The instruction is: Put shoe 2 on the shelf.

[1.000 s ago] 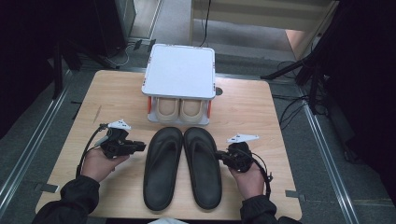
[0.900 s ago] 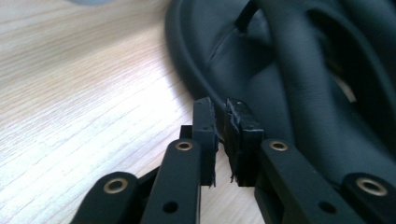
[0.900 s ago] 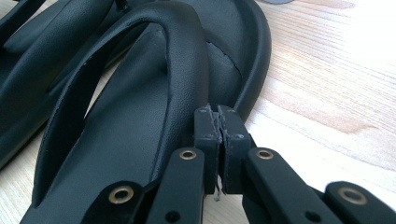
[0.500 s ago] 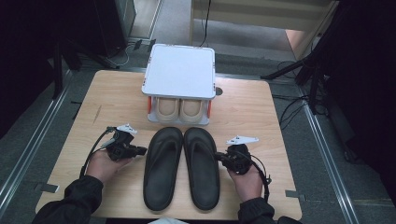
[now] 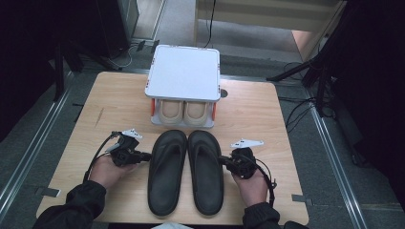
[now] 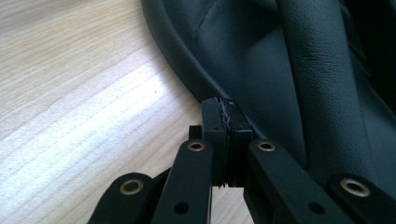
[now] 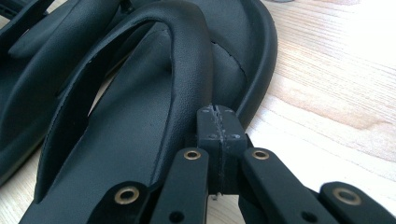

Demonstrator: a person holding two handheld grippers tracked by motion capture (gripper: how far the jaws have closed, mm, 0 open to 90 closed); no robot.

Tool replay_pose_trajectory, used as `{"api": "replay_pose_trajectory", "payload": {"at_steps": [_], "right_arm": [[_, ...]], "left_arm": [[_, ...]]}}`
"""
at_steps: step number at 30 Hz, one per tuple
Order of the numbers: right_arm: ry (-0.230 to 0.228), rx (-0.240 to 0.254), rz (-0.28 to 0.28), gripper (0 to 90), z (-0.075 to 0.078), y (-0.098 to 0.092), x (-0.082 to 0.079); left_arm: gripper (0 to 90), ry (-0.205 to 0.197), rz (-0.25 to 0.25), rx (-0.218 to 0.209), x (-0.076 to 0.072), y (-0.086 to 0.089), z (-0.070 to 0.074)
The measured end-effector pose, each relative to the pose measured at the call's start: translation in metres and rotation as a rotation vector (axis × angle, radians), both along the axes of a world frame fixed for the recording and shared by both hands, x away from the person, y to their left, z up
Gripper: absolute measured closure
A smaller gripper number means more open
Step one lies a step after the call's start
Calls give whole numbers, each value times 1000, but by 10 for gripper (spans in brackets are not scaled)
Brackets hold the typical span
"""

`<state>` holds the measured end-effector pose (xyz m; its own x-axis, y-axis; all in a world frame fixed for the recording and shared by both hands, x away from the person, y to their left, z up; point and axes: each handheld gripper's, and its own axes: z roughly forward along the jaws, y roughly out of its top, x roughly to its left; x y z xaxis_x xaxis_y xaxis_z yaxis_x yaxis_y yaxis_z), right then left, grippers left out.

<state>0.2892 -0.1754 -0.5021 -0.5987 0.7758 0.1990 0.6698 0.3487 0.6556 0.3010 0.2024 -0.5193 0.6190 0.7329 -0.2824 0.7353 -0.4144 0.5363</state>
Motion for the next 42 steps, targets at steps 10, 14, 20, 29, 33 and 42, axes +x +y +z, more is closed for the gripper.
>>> {"api": "replay_pose_trajectory", "payload": {"at_steps": [10, 14, 20, 29, 33, 42], "right_arm": [[0, -1, 3, 900, -1, 1, 1], [-5, -4, 3, 900, -2, 2, 0], [1, 5, 3, 900, -2, 4, 0], [1, 14, -1, 900, -3, 3, 0], [-15, 33, -15, 897, 1, -1, 1], [-54, 97, -18, 800, 14, -4, -1]], "left_arm": [[900, 3, -34, -11, -5, -9, 1], [900, 1, -38, -28, -6, -10, 2], [900, 4, -39, -33, -6, -10, 2], [881, 4, -39, -31, -6, -10, 3], [855, -10, -19, -43, -5, -6, 6], [756, -69, -21, -89, -3, -1, 30]]}}
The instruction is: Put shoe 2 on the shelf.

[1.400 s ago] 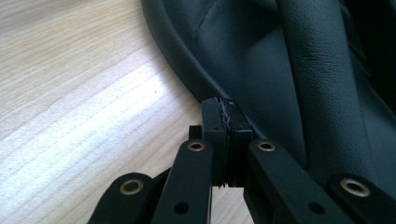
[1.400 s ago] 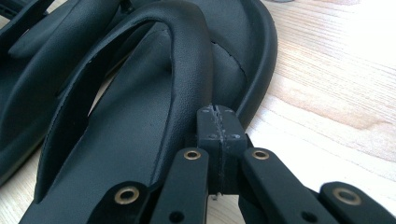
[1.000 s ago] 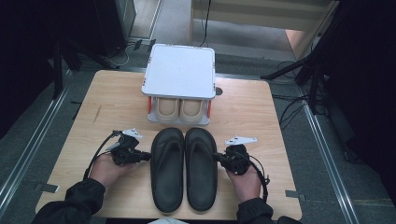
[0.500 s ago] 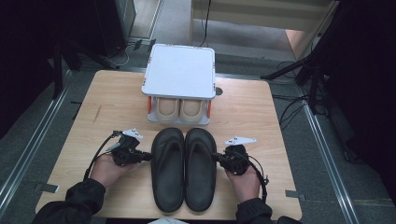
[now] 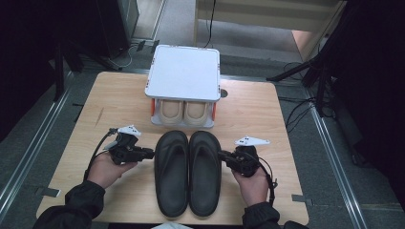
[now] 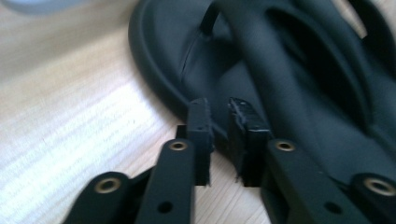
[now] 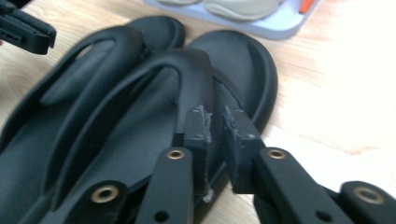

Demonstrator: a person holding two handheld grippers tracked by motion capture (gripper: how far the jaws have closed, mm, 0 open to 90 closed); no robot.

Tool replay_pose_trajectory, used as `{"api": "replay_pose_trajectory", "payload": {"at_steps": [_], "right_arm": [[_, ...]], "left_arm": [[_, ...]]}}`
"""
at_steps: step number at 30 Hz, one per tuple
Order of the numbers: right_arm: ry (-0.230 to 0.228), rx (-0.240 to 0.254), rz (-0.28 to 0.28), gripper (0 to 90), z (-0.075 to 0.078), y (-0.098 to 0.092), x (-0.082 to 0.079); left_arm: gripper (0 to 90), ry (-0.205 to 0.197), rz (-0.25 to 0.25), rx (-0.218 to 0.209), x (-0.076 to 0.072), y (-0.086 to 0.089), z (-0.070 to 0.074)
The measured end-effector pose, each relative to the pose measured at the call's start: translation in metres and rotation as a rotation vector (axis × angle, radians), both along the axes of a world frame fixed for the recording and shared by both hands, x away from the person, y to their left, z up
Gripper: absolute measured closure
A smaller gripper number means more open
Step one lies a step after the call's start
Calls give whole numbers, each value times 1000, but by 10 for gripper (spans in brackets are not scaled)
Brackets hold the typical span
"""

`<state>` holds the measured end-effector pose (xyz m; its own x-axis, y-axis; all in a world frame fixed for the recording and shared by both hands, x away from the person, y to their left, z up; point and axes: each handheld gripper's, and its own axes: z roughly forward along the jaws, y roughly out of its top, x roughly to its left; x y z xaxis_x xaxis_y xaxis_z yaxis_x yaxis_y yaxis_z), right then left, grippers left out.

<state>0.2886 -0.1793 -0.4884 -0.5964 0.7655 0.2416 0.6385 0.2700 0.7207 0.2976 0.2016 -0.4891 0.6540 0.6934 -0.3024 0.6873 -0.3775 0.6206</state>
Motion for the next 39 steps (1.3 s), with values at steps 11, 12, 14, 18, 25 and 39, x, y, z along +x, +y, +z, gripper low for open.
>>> {"api": "replay_pose_trajectory", "payload": {"at_steps": [11, 12, 14, 18, 25, 39], "right_arm": [[-20, 78, 42, 628, 13, 17, -10], [-26, 77, 38, 603, 13, 19, -11], [-29, 81, 35, 567, 14, 22, -14], [-31, 81, 35, 528, 15, 29, -18], [-38, 72, 31, 503, 16, 41, -26], [-55, 69, 1, 443, 8, 69, -41]], "left_arm": [[612, -64, -20, -69, 10, 7, 40], [599, -67, -15, -75, 12, 8, 43], [578, -72, -5, -79, 16, 10, 48], [575, -82, 3, -77, 24, 15, 57], [582, -110, 6, -88, 36, 19, 72], [591, -139, -42, -99, 50, 16, 93]]}}
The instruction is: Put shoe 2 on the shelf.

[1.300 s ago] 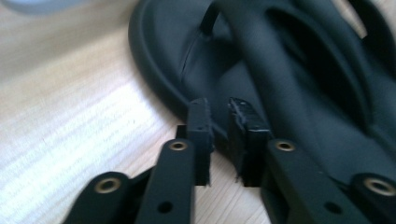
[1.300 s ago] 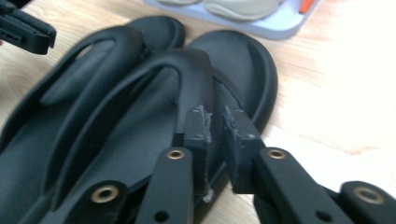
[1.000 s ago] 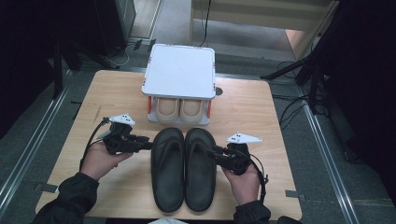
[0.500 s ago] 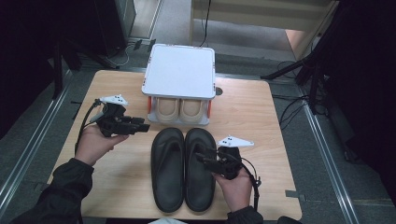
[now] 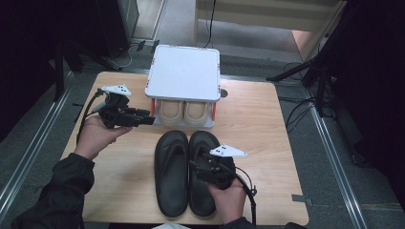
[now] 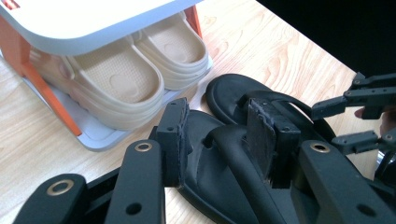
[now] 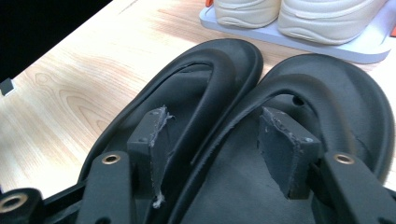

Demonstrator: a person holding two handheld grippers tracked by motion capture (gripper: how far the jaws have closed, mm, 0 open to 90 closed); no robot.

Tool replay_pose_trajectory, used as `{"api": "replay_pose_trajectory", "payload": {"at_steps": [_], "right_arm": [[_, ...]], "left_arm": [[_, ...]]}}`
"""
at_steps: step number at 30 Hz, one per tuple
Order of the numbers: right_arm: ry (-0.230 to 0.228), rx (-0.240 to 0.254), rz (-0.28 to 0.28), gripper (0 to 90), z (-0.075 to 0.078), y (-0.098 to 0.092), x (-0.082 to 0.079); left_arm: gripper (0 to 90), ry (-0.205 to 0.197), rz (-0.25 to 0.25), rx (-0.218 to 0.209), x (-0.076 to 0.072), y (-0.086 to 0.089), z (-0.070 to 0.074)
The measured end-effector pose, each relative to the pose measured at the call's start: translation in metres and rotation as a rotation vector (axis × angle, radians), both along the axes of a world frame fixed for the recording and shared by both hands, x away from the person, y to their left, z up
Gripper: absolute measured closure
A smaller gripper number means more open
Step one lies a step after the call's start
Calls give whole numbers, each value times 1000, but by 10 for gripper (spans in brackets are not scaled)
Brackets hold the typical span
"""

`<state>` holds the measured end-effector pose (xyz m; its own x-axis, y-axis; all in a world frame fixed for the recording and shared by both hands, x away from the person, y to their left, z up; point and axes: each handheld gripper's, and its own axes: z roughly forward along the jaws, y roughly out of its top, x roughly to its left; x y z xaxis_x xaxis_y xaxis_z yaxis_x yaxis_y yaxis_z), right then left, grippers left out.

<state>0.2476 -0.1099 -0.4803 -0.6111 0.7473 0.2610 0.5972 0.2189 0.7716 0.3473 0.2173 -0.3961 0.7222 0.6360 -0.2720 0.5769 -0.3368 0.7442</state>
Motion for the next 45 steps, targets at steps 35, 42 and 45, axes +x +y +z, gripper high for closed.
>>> {"api": "replay_pose_trajectory", "payload": {"at_steps": [35, 42, 45], "right_arm": [[41, -91, -123, 481, -41, 45, 2], [54, -83, -134, 526, -41, 45, 2], [66, -79, -133, 553, -40, 44, 3]], "left_arm": [[597, 7, -11, 5, 7, 4, -7], [593, 2, -5, 5, 8, 5, -6], [592, 1, -2, 2, 8, 6, -6]]}}
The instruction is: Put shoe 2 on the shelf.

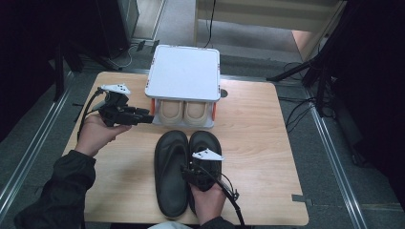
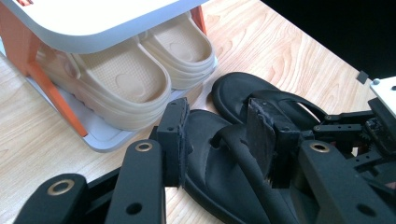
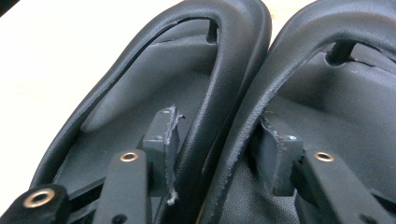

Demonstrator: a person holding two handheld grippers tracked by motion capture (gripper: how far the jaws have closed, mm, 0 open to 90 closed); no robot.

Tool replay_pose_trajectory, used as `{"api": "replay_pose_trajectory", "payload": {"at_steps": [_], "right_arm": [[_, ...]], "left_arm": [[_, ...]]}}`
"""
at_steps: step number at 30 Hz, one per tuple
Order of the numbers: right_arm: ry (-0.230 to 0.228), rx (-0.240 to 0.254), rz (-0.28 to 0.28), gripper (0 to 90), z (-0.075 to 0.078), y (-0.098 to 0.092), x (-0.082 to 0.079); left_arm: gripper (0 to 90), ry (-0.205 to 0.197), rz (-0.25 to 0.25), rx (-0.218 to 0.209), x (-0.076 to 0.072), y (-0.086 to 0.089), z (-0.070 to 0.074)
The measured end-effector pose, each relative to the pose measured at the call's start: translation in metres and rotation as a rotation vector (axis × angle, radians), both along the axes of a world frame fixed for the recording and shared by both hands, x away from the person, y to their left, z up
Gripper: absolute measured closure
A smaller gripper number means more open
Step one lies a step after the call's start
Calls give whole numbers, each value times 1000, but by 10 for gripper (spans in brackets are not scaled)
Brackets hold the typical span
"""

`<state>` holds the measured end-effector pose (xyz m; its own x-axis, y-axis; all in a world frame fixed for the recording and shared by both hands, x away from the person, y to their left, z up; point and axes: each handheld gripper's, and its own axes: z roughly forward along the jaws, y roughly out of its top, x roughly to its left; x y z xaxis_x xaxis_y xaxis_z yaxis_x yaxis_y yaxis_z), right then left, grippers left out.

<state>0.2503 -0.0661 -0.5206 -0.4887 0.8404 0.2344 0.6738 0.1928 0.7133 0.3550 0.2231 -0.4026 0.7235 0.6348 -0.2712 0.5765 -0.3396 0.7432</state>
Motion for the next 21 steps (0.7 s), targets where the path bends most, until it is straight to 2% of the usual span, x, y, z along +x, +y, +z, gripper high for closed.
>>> {"api": "replay_pose_trajectory", "payload": {"at_steps": [4, 15, 21], "right_arm": [[15, 4, 5, 629, 1, -2, 1], [43, 15, 1, 742, 2, -8, 4], [63, 26, 7, 769, 3, -11, 4]], "left_arm": [[588, 4, 2, -8, 1, 1, -1], [588, 3, 10, -12, 1, 3, -1], [587, 3, 16, -18, 1, 5, -1]]}}
